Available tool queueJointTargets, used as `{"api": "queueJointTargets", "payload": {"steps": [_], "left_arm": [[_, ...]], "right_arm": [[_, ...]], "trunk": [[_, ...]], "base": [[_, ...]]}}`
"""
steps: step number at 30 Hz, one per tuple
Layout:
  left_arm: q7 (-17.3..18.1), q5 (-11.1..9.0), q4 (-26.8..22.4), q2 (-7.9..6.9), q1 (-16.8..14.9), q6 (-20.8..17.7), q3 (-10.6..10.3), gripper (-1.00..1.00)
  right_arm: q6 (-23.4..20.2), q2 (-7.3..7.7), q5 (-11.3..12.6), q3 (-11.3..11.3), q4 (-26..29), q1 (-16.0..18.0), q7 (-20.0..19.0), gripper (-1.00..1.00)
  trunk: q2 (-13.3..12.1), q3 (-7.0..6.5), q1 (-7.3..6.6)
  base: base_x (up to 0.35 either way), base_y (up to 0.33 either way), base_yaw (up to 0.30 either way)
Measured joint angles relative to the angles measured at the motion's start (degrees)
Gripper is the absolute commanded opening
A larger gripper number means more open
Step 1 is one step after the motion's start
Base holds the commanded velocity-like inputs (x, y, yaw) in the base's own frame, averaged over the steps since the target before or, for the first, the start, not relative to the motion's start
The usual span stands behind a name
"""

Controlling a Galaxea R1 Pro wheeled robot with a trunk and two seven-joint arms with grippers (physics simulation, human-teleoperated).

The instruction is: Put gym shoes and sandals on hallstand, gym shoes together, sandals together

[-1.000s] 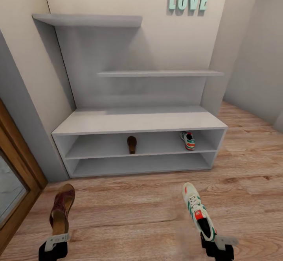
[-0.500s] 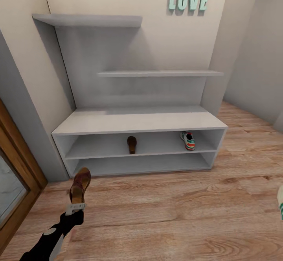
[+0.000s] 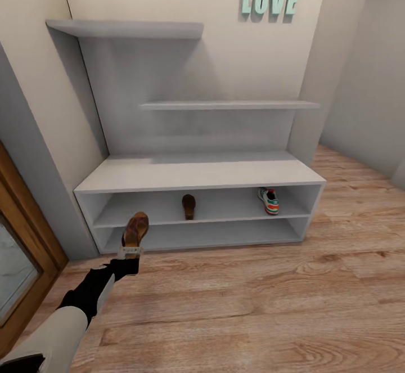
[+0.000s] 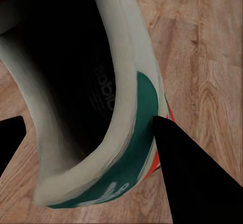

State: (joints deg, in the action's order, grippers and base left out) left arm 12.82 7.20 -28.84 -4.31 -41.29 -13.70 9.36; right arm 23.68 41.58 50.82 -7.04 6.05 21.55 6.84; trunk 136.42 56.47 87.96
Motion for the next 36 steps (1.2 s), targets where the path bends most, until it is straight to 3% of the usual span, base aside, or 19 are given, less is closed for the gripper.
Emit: {"api": "queueJointTargets", "payload": {"steps": [4,7,15,27,36], "left_arm": [[-0.3,0.3,0.2,1.68,-2.9,-3.2,-0.2,-1.00],[-0.5,0.4,0.3,2.05,-3.9,-3.9,-0.2,-1.00],[-0.6,0.5,0.2,1.91,-3.6,-3.9,-0.4,-1.00],[-0.4,0.3,0.0,1.71,-3.6,-3.9,-0.5,-1.00],[-0.5,0.5,0.0,1.85,-3.6,-3.9,-0.5,-1.00]], "right_arm": [[-0.3,0.09,0.3,0.2,-0.1,0.0,-0.1,-1.00],[-0.2,-0.28,0.2,0.4,0.0,0.0,-0.3,-1.00],[-0.2,-1.56,-0.1,0.5,0.0,0.1,-0.5,-1.00],[-0.2,-1.58,-0.1,0.4,0.1,0.1,-0.4,-1.00],[-0.1,-1.60,0.0,0.5,0.1,0.0,-0.4,-1.00]], "trunk": [[0.0,0.00,0.00],[0.0,0.00,0.00],[0.0,0.00,0.00],[0.0,0.24,0.00],[0.4,1.16,0.22]], "base": [[0.000,0.000,0.000],[0.000,0.000,0.000],[0.000,0.000,0.000],[0.000,0.000,0.000],[0.000,0.000,0.000]]}}
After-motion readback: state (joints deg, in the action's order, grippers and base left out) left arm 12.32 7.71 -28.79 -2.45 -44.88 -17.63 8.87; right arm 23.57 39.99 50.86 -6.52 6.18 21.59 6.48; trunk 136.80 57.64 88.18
